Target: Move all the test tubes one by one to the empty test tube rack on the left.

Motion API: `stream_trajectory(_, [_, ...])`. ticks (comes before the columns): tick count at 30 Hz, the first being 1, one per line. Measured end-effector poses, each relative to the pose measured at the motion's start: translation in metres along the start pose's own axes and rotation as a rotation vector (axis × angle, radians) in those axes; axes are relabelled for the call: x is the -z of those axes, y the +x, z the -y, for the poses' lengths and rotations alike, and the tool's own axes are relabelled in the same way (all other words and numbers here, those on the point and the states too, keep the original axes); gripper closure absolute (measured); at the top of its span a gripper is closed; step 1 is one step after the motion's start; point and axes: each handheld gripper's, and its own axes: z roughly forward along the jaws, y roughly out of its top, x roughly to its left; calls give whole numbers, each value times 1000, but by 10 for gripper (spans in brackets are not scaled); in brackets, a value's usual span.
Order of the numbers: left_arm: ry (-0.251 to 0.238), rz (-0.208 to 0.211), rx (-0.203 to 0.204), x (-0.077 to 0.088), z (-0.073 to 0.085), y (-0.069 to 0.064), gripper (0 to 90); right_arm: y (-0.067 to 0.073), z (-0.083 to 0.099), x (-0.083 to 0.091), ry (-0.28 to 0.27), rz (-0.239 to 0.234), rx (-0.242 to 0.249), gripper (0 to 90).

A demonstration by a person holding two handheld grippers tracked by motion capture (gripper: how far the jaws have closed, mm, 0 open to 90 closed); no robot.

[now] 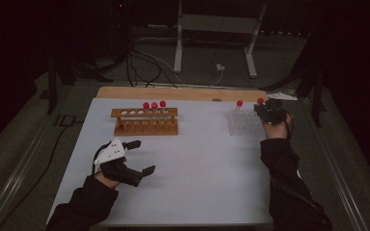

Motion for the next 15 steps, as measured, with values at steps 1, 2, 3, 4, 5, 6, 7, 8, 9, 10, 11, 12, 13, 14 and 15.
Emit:
stream_trajectory(1, [2,2,2,0,0,0,5,0,-1,2,-4,0,1,745])
stream_trajectory(2, [3,8,7,0,0,0,5,0,-2,4,-5,0,2,745])
stream_trajectory(3, [3,23,13,0,0,0,5,0,-2,6,-8,0,4,745])
stream_trajectory(4, [8,23,14,-1,0,0,5,0,-3,8,-11,1,9,745])
stream_trajectory(5, [12,23,16,-1,0,0,5,1,-4,10,-14,2,16,745])
stream_trajectory(6, [13,28,26,-1,0,0,5,1,-5,13,-18,3,18,745])
stream_trajectory(7, [16,24,29,-2,-1,0,5,1,-6,15,-24,3,21,745])
stream_trajectory(8, [18,15,30,-2,-1,-1,5,1,-7,18,-28,2,25,745])
stream_trajectory(9, [18,21,36,-2,-1,-1,5,2,-8,21,-34,4,27,745])
stream_trajectory(10, [20,28,44,-2,-2,-1,5,2,-10,24,-35,6,28,745])
stream_trajectory(11, [22,34,50,-2,-2,-1,5,2,-11,27,-39,3,28,745])
stream_trajectory(12, [28,52,56,-2,-3,-1,5,3,-12,30,-42,2,28,745])
stream_trajectory(13, [35,57,54,-2,-4,-2,5,3,-13,33,-45,5,31,745])
stream_trajectory(14, [39,59,47,-3,-4,-3,5,3,-14,35,-49,3,36,745])
stream_trajectory(15, [41,59,41,-3,-5,-4,5,4,-15,39,-52,1,38,745])
